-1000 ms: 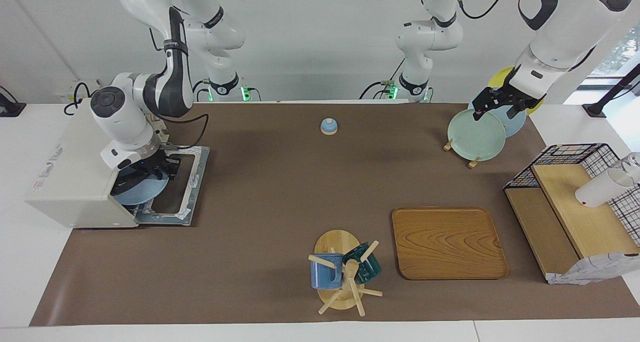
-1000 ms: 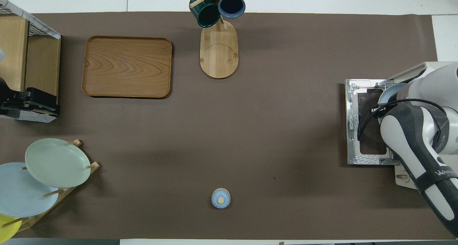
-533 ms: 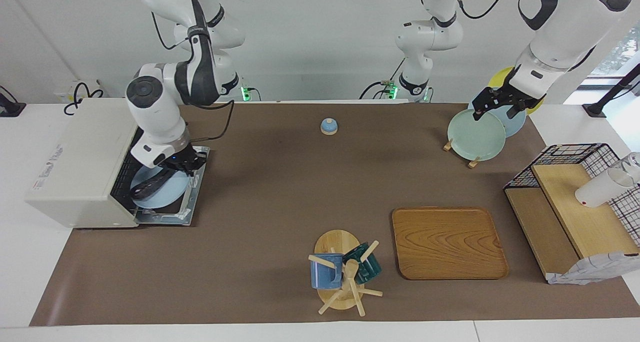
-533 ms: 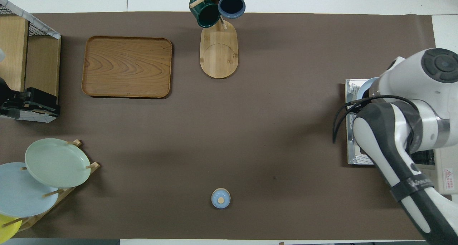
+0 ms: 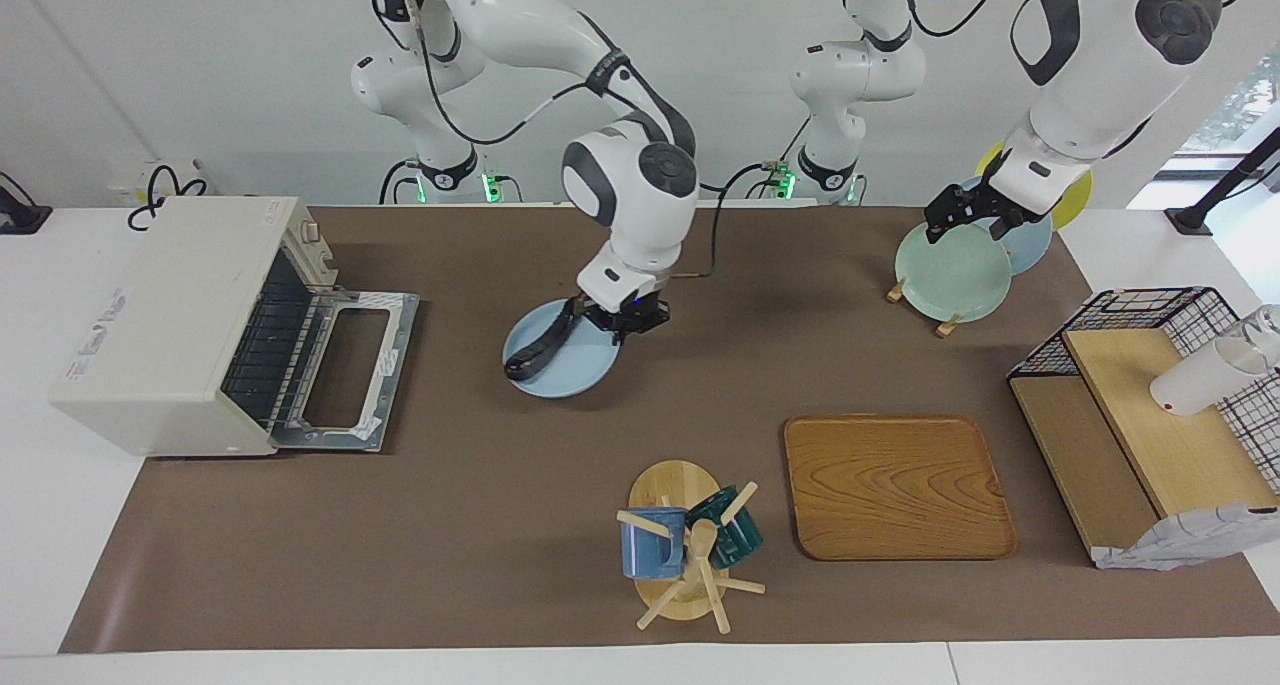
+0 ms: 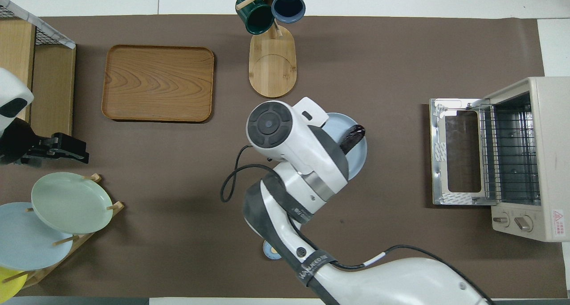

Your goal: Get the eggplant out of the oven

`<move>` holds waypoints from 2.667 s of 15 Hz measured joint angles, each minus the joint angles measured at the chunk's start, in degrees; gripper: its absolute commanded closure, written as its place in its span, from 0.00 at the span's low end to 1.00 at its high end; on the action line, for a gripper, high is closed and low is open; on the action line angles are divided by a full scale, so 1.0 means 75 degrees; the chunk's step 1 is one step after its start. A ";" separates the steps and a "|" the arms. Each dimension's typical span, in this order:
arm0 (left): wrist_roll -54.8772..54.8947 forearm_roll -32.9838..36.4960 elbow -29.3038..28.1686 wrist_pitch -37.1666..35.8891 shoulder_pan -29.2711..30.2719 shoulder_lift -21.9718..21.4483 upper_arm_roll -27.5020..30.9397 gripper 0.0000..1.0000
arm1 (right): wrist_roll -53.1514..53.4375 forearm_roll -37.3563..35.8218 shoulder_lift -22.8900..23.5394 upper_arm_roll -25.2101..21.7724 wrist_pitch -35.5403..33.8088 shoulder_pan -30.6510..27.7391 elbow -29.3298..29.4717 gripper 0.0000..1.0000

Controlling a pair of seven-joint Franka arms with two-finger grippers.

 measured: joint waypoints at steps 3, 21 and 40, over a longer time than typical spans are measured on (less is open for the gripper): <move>0.0000 0.0000 -0.0970 0.0473 0.0007 -0.0514 0.0001 0.00 | 0.0179 0.0328 0.0348 0.0119 0.0772 0.0241 0.0225 1.00; 0.0075 -0.0011 -0.3504 0.3088 0.0272 -0.1176 -0.0080 0.00 | -0.2004 0.0919 -0.1076 -0.0009 -0.0309 -0.2127 -0.0317 1.00; -0.1636 -0.0728 -0.2267 0.6714 -0.5422 0.1577 -0.0222 0.00 | -0.3478 -0.1916 -0.2079 0.0148 0.1252 -0.4213 -0.4332 1.00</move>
